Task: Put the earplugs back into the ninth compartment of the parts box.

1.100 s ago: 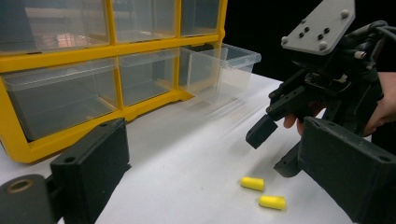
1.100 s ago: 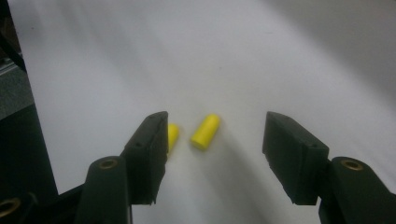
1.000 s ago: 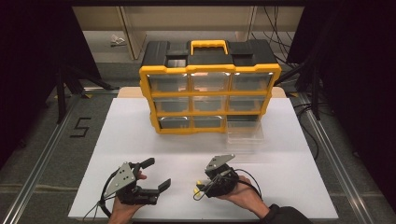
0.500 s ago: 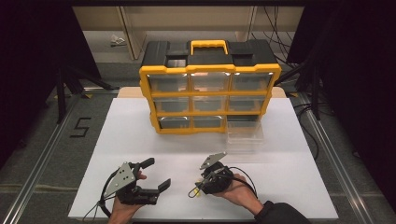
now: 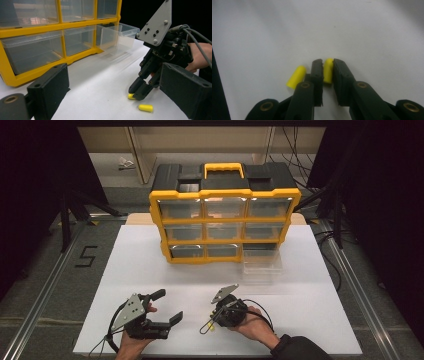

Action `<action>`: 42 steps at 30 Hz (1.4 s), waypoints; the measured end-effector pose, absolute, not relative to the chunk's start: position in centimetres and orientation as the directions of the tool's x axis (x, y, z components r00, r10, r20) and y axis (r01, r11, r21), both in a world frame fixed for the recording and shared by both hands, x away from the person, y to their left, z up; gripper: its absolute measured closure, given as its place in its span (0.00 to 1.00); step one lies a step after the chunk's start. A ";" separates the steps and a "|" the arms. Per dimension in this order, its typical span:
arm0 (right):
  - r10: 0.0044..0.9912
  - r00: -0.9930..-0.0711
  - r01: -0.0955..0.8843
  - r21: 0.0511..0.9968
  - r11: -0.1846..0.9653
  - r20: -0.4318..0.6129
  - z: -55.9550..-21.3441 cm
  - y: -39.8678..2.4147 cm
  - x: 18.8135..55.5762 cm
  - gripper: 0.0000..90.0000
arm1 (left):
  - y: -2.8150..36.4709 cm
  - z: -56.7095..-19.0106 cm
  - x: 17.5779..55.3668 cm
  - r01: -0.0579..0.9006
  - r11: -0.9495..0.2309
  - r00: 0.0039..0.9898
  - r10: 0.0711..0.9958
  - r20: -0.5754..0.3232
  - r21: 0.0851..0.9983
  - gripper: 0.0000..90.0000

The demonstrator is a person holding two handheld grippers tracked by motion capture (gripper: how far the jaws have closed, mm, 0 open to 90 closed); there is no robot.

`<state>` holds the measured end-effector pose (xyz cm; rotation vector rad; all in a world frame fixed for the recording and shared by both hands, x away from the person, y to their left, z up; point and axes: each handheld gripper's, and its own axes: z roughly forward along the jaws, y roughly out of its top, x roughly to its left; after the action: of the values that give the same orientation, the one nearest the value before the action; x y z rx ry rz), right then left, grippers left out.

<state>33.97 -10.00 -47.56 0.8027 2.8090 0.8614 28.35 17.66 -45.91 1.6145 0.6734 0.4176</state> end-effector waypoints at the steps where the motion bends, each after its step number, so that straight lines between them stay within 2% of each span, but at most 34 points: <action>1: 0.514 -0.856 0.461 0.543 0.701 0.063 -47.5 -10.0 33.9 0.89 | 17.7 -45.9 28.3 0.185 -0.053 0.762 0.638 -0.110 0.981 0.09; 23: 0.583 -0.809 0.452 0.716 0.532 0.077 -43.2 -13.8 35.7 0.90 | 17.7 -45.9 28.3 0.186 -0.047 0.763 0.637 -0.115 0.981 0.10; 42: 0.641 -0.764 0.432 0.799 0.417 0.078 -40.3 -16.8 36.8 0.90 | 17.7 -45.9 28.3 0.185 -0.043 0.761 0.638 -0.116 0.982 0.10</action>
<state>36.76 -16.80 -40.33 0.9405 2.4336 1.2651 28.35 17.74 -45.86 1.6036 0.6753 0.4143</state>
